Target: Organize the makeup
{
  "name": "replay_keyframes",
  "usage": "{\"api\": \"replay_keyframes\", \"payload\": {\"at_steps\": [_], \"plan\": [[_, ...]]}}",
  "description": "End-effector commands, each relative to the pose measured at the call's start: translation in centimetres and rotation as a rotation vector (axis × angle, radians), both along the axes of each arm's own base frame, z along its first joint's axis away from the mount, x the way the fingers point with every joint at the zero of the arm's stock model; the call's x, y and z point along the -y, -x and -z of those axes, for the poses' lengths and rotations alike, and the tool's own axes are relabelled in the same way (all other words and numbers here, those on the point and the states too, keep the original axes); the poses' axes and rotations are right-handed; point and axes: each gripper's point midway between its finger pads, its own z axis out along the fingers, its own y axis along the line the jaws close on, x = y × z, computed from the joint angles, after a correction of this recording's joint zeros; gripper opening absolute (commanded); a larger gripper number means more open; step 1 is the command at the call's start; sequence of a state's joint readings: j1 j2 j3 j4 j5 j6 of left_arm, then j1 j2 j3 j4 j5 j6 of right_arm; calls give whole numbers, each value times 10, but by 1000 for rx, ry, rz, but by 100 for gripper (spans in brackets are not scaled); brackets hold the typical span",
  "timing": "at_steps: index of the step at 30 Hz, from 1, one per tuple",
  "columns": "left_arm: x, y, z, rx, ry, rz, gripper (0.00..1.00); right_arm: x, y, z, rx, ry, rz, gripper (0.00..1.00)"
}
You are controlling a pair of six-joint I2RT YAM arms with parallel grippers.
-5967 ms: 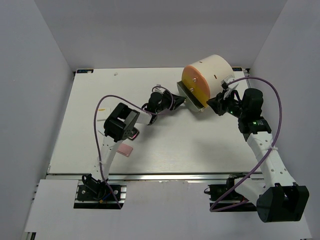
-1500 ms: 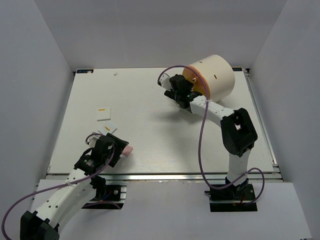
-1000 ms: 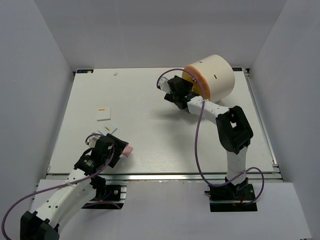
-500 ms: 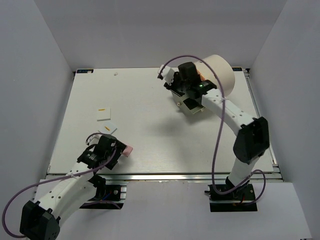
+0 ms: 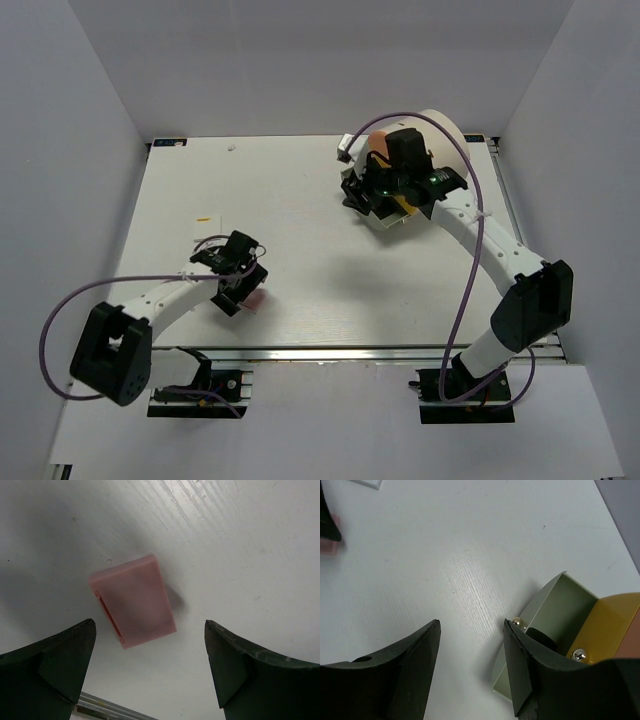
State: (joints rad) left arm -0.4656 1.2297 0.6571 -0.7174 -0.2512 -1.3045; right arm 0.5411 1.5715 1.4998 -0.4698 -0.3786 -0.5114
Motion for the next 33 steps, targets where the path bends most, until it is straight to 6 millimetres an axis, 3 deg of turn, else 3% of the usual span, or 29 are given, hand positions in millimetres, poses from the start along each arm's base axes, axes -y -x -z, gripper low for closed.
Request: {"api": "replay_keyframes", "payload": {"at_steps": [1, 6, 12, 16, 17, 23, 27, 30, 31, 33], "plan": [[0, -9, -2, -45, -44, 11, 98, 8, 3, -14, -25, -70, 14, 59], [2, -7, 15, -168, -97, 43, 98, 21, -2, -18, -44, -106, 50, 59], [4, -5, 24, -159, -76, 45, 95, 38, -11, -23, -56, -136, 99, 59], [3, -7, 29, -144, -77, 38, 80, 45, -14, -22, -72, -150, 118, 59], [2, -7, 31, -146, -80, 38, 67, 45, -14, -24, -71, -154, 118, 59], [4, -8, 36, -143, -74, 51, 33, 55, -15, -28, -69, -168, 134, 59], [21, -34, 12, -31, -17, 109, 14, 71, -18, -35, -66, -193, 157, 58], [58, -73, -35, 164, 121, 213, 3, 84, -19, -51, -31, -249, 171, 55], [71, -86, -54, 235, 169, 245, 2, 86, -12, -57, -21, -276, 149, 38], [102, -107, -90, 374, 273, 338, 0, 96, -11, -77, 47, -321, 163, 15]]}}
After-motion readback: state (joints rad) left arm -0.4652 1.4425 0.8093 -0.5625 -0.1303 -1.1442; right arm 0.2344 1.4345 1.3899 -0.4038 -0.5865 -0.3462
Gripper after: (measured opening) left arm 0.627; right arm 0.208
